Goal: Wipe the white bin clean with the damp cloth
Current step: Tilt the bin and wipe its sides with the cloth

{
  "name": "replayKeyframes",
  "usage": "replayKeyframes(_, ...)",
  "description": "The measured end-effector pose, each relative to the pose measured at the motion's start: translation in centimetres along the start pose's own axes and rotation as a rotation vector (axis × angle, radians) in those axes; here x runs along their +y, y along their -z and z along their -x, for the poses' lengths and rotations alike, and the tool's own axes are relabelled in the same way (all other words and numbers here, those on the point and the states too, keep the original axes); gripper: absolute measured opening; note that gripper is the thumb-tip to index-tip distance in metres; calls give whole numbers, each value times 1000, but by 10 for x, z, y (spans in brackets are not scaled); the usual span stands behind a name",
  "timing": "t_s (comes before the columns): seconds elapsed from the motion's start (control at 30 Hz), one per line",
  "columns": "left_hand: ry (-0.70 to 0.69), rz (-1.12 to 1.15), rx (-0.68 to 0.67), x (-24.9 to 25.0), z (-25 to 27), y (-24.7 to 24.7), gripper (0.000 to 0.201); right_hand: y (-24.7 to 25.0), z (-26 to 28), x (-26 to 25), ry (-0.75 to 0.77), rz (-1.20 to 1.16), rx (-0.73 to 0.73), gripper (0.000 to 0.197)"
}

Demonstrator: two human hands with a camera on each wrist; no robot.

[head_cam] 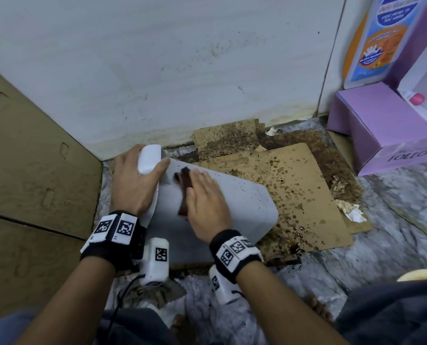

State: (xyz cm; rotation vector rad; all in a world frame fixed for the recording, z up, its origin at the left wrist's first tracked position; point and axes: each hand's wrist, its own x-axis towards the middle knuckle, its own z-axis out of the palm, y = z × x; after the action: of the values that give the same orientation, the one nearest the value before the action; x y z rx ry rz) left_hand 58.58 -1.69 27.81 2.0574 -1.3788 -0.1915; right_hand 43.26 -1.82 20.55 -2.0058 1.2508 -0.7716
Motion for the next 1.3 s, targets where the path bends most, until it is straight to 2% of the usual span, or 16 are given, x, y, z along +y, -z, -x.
replayKeyframes(0.1,17,-33,5,-1,-1,-1,70,-1,3,12,-8,-29,20,54)
replayKeyframes(0.27,65,22,3,3,1,-1,69,-9,12,-4,125,-290,158,38)
replayKeyframes(0.4,60,56,1,7,1,-4,65,-20,19,-15,230,-349,259,36)
replayKeyframes(0.5,48,60,3,6,1,-6,67,-22,16,-27,231,-315,234,39)
replayKeyframes(0.63,45,60,-20,-1,-3,-3,75,-18,15,-36,155,-254,111,43)
replayKeyframes(0.83,49,70,-30,-6,-2,2,76,-9,15,-29,185,-164,30,42)
replayKeyframes(0.87,55,74,-30,-6,-1,4,74,-8,16,-23,168,-154,27,42)
replayKeyframes(1.0,106,91,-20,-4,3,8,69,4,11,13,-60,-215,28,38)
replayKeyframes(1.07,117,83,-11,-2,3,6,69,11,7,18,-85,-282,63,37)
replayKeyframes(1.13,118,52,-7,0,2,3,72,15,6,6,-86,-376,115,37)
replayKeyframes(1.2,108,38,1,2,1,1,75,12,4,-13,-59,-438,106,39)
replayKeyframes(1.3,99,54,9,0,1,-1,69,-1,-3,-29,-30,-294,27,42)
